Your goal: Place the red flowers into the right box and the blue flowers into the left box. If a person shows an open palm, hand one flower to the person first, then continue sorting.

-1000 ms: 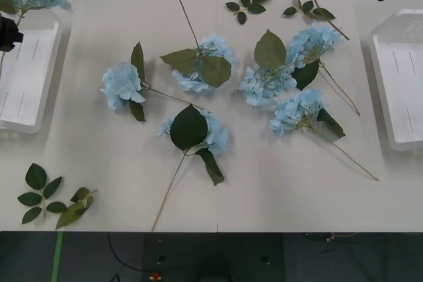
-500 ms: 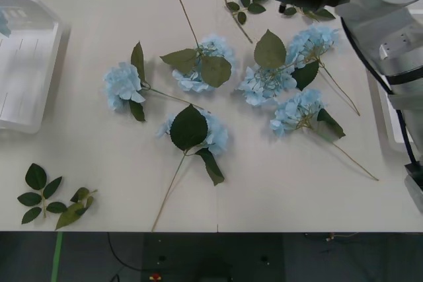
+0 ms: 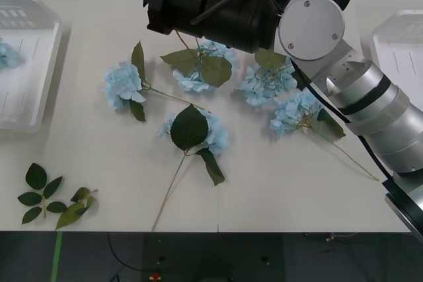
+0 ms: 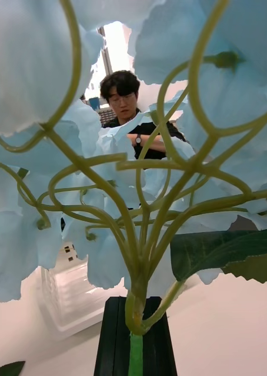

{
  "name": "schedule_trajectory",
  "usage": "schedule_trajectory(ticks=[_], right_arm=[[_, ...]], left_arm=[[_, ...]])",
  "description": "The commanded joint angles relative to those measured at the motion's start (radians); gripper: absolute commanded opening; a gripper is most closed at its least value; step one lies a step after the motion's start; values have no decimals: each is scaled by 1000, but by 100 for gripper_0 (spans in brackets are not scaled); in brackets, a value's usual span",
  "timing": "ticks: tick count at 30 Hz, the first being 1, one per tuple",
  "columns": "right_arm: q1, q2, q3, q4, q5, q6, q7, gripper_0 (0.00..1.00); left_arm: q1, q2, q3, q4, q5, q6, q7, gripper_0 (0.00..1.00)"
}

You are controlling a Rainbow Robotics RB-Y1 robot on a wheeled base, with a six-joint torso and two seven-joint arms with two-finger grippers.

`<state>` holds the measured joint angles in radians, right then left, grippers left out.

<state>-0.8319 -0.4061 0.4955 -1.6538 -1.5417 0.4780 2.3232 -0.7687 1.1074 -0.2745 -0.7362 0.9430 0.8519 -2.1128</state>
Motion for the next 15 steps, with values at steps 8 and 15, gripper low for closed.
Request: schedule_trajectory(ticks=[8,15], right_arm=[[-6,21,8,-41,11,-12,27,0],[-6,20,14,-41,11,-12,31,0]], left_arm=[[103,63,90,-224,344,113,79,100],[410,61,273,-540,801,134,33,100]])
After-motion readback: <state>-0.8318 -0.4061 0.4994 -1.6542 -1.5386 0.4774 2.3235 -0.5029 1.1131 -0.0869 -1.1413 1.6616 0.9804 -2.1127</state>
